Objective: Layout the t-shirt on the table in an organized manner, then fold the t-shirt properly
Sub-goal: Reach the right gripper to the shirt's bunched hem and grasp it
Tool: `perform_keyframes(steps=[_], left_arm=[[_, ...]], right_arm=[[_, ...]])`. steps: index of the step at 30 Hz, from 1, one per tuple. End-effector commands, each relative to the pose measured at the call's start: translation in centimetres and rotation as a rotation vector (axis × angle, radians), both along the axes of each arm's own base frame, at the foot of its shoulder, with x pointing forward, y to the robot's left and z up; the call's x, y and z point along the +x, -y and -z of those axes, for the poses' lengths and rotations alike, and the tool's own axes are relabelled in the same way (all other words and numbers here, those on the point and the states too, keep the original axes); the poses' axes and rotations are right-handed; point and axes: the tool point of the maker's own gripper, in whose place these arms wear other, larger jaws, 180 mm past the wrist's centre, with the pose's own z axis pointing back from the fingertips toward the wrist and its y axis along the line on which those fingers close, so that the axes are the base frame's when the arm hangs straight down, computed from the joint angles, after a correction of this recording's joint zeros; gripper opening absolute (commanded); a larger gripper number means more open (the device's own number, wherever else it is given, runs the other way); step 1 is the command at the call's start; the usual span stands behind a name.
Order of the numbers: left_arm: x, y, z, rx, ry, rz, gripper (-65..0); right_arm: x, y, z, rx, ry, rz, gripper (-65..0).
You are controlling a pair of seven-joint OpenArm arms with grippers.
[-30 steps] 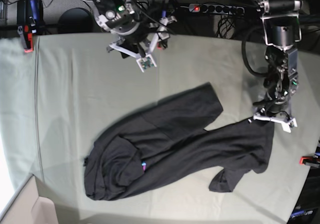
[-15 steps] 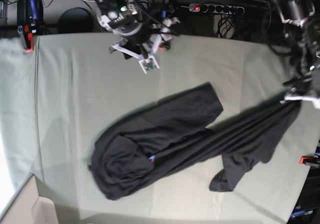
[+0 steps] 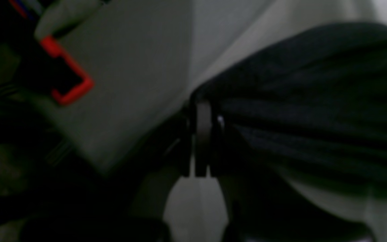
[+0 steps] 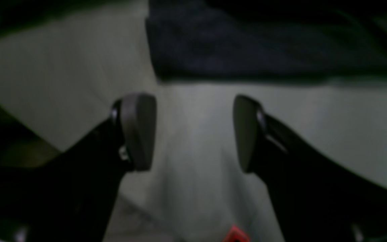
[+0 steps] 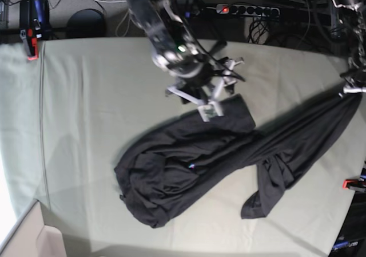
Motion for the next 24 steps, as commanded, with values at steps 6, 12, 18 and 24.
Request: perform_keyframes(steps=[6,12,18,24], left_arm=[[0.3,-1.4,-1.6,0.048,0.027,-0.005,-65.0],[-0.4,-1.6,-1.3,0.054,0.010,-0.005,-65.0],[-0.6,-1.6,-1.2,0.054,0.005,-0.005,-65.0],[-0.8,-1.5,-1.0,0.049,0.002,-0.006,-65.0]], right_arm=[[3.7,-1.2,0.9,-0.063,0.045,-0.069,-28.1],[6.6,-1.2,-0.3,-0.007,0.175,-0.030,-28.1],[12.8,4.7,-2.3,0.001,0.231,0.173,-28.1],[18.8,10.9,-3.4,-0.006,0.233,0.362,-28.1]])
